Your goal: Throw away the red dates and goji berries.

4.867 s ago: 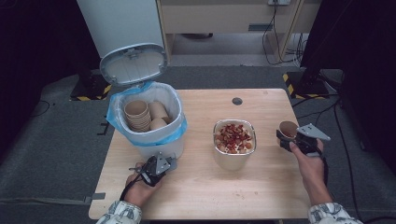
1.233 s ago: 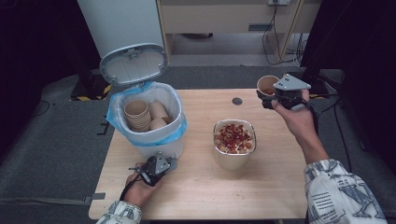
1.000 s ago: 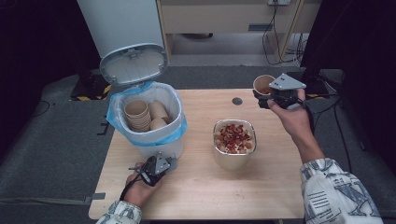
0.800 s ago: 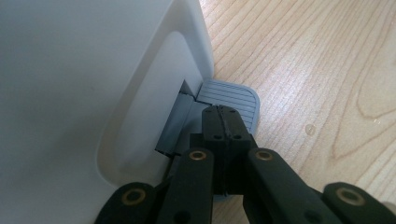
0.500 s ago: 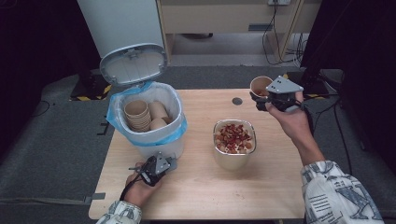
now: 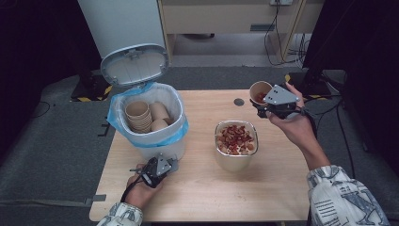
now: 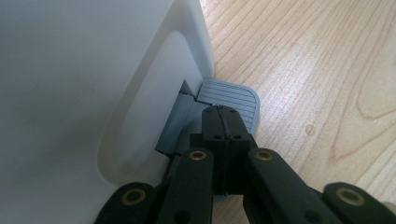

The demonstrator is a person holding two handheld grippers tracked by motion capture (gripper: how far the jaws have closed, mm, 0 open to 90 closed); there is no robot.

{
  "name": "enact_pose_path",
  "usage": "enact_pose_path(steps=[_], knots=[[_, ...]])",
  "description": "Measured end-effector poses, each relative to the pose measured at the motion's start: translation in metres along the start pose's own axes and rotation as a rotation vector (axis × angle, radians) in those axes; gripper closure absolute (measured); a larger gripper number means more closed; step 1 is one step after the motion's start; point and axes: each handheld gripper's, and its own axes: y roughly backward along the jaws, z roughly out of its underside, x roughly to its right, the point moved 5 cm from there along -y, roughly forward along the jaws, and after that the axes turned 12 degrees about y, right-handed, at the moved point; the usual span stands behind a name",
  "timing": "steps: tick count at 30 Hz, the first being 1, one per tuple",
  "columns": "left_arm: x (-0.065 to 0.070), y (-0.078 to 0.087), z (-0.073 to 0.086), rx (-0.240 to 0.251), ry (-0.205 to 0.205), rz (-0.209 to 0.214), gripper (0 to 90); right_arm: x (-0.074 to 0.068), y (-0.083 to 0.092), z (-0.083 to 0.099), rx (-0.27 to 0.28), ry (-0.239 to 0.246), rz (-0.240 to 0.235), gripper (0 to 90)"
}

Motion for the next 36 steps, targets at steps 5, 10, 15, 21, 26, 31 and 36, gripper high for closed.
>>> enact_pose_path(steps=[5,10,15,21,26,31,36], knots=[[0.0,0.0,0.0,0.0,0.0,0.0,89.6,0.0,0.003,-0.005,0.009,0.029,0.004,28.6],[0.0,0.0,0.0,-0.001,-0.003,0.0,89.6,-0.005,0.004,-0.008,0.0,0.08,-0.007,28.7],[0.0,0.0,0.0,0.001,0.001,0.001,89.6,-0.004,0.004,-0.008,-0.008,0.082,0.0,28.7],[0.0,0.0,0.0,0.0,0.0,0.0,89.6,-0.011,0.002,-0.013,-0.012,0.138,-0.012,28.7],[0.0,0.0,0.0,0.0,0.0,0.0,89.6,-0.009,0.0,-0.01,-0.035,0.16,0.001,29.0],[0.0,0.0,0.0,0.0,0.0,0.0,89.5,-0.006,0.001,-0.013,-0.037,0.192,0.012,29.1],[0.0,0.0,0.0,-0.001,-0.003,-0.001,89.6,-0.005,0.004,-0.018,-0.022,0.236,0.023,29.4]])
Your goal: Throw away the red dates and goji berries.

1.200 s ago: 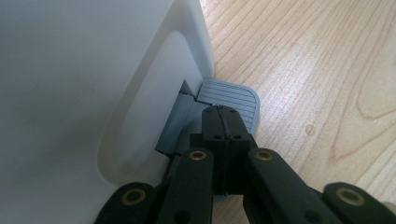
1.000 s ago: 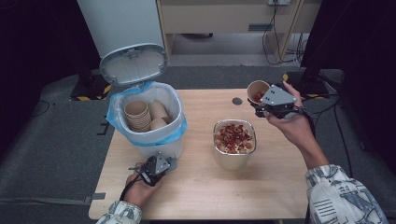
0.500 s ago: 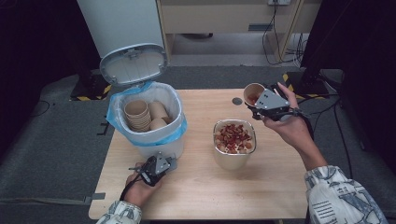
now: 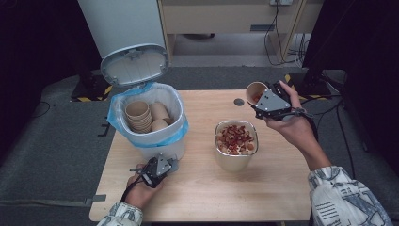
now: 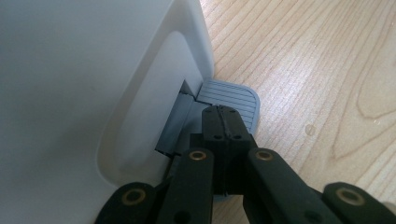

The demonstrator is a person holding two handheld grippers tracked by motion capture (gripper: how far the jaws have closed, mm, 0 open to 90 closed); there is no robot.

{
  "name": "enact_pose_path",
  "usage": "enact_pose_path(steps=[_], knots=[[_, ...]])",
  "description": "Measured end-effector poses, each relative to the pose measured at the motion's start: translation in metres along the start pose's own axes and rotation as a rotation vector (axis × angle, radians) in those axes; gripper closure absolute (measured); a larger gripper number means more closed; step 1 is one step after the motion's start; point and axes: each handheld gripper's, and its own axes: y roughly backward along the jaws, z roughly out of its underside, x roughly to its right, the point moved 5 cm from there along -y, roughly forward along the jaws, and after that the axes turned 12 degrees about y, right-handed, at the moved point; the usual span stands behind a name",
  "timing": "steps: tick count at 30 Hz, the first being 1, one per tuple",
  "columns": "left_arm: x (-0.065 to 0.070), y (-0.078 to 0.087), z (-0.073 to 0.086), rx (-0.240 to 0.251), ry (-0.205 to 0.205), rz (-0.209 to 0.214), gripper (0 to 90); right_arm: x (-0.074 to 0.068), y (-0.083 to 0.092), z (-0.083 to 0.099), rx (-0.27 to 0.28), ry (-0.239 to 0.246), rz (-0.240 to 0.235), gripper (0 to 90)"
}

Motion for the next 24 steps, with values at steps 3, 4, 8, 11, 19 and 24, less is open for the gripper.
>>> enact_pose_path(steps=[3,4,8,11,19,24], knots=[[0.0,0.0,0.0,0.0,0.0,0.0,89.6,0.003,-0.001,0.001,-0.006,0.013,0.01,29.6],[0.0,0.0,0.0,0.001,-0.004,-0.003,89.6,0.004,-0.002,0.001,-0.006,0.012,0.014,29.6],[0.0,0.0,0.0,0.002,-0.001,0.0,89.6,0.012,-0.005,0.0,0.001,0.02,0.021,29.6],[0.0,0.0,0.0,0.002,-0.001,0.0,89.6,0.017,-0.008,-0.003,0.008,0.033,0.028,29.6],[-0.001,0.0,0.0,0.003,0.001,0.003,89.6,0.034,-0.012,-0.008,0.017,0.06,0.041,29.5],[0.0,0.0,0.0,0.003,0.001,0.002,89.6,0.036,-0.008,-0.015,0.021,0.108,0.045,29.5]])
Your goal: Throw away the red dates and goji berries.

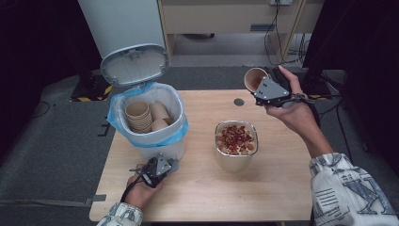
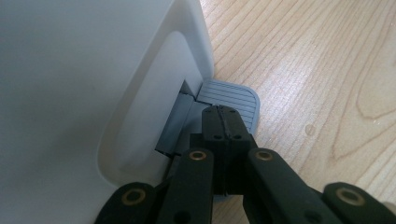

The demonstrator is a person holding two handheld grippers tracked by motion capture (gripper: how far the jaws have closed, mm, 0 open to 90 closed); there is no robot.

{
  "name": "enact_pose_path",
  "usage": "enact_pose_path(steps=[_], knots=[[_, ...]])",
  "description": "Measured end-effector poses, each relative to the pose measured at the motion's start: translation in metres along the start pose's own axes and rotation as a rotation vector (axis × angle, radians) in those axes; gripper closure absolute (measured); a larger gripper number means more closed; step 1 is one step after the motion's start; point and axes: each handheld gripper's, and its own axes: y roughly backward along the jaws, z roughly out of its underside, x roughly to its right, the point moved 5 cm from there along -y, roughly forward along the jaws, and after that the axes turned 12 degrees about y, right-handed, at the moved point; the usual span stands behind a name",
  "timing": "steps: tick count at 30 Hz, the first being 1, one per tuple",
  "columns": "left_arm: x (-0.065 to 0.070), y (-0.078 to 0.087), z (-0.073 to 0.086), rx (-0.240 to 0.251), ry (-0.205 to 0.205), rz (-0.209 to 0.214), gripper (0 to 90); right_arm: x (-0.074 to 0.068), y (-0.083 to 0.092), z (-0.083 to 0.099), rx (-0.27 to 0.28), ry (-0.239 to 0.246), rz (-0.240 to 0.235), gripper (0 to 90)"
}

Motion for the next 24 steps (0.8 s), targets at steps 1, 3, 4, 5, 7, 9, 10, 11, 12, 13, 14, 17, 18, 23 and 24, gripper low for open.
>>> enact_pose_path(steps=[1,3,4,5,7,9,10,11,12,13,14,17,18,23,24], knots=[[0.0,0.0,0.0,0.0,0.0,0.0,89.6,0.001,0.001,-0.001,0.0,0.01,0.0,29.5],[0.0,0.0,0.0,0.0,0.0,-0.001,89.6,0.002,0.003,-0.003,0.002,0.025,0.0,29.5],[0.0,0.0,0.0,0.0,0.0,-0.001,89.6,0.002,0.004,-0.003,0.0,0.033,0.001,29.5],[0.0,0.0,0.0,0.0,0.001,0.0,89.6,0.002,0.004,-0.004,-0.001,0.031,0.001,29.5],[0.0,0.0,0.0,0.0,0.0,0.0,89.6,0.001,0.005,-0.004,-0.002,0.052,-0.002,29.5],[0.0,0.0,0.0,0.0,0.001,0.0,89.6,-0.002,0.005,-0.005,-0.003,0.069,-0.01,29.5],[0.0,0.0,0.0,0.0,0.001,0.0,89.6,-0.004,0.005,-0.005,-0.008,0.081,-0.014,29.5],[0.0,0.0,0.0,0.0,0.002,0.0,89.6,-0.005,0.004,-0.005,-0.008,0.085,-0.016,29.5],[0.0,0.0,0.0,0.0,0.001,0.0,89.6,-0.006,0.005,-0.005,-0.009,0.094,-0.016,29.5],[0.0,0.0,0.0,0.0,0.001,0.0,89.6,-0.008,0.005,-0.005,-0.016,0.103,-0.016,29.5],[0.0,0.0,0.0,0.0,0.001,0.0,89.6,-0.008,0.005,-0.006,-0.019,0.113,-0.018,29.5],[0.0,0.0,0.0,0.0,0.0,-0.001,89.6,-0.009,0.006,-0.006,-0.026,0.142,-0.019,29.5],[0.0,0.0,0.0,0.0,0.001,-0.001,89.6,-0.009,0.006,-0.007,-0.029,0.145,-0.02,29.5],[0.0,0.0,0.0,0.0,0.001,0.0,89.6,-0.012,0.004,-0.007,-0.036,0.172,-0.024,29.5],[0.0,0.0,0.0,0.0,0.001,0.0,89.6,-0.012,0.004,-0.007,-0.038,0.174,-0.025,29.5]])
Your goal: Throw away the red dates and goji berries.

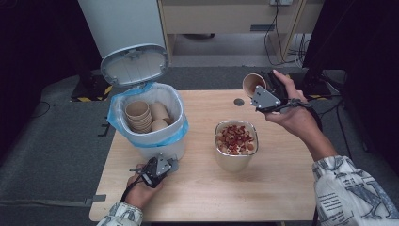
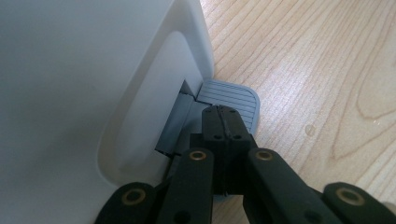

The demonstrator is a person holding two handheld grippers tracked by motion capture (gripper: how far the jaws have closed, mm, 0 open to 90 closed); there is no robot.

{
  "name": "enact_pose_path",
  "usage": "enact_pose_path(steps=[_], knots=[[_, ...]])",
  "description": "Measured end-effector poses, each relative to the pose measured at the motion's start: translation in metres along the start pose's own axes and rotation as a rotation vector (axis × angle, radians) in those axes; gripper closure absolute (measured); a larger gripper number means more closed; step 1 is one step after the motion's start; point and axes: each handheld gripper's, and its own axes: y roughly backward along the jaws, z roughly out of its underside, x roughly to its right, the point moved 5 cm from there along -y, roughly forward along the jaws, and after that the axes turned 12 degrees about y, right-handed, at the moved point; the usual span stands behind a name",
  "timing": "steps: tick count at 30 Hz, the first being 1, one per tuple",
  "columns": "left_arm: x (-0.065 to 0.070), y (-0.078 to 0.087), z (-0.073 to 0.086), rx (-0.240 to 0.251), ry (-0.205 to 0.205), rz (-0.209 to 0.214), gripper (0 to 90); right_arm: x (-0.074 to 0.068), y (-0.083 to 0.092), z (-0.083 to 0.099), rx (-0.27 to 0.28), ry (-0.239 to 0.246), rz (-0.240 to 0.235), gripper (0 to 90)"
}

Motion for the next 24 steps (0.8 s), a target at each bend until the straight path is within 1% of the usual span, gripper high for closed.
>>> enact_pose_path(steps=[10,13,15,20,24], knots=[[0.0001,0.0,0.0,0.0,0.0,-0.001,89.5,-0.0016,0.0009,-0.0022,-0.002,0.009,0.002,29.6],[0.0001,0.0,0.0,0.0,0.0,-0.001,89.6,-0.0023,-0.0001,-0.0039,0.007,0.029,-0.002,29.5],[0.0,0.0,0.0,0.0,0.001,0.0,89.6,-0.0022,0.0003,-0.0035,0.007,0.029,0.0,29.6],[0.0,0.0,0.0,0.0,0.0,0.0,89.6,-0.0024,0.0031,-0.0025,-0.008,0.04,0.003,29.5],[0.0001,-0.0001,-0.0001,0.0,0.001,-0.001,89.6,-0.0005,0.0063,-0.0039,-0.022,0.074,0.012,29.5]])
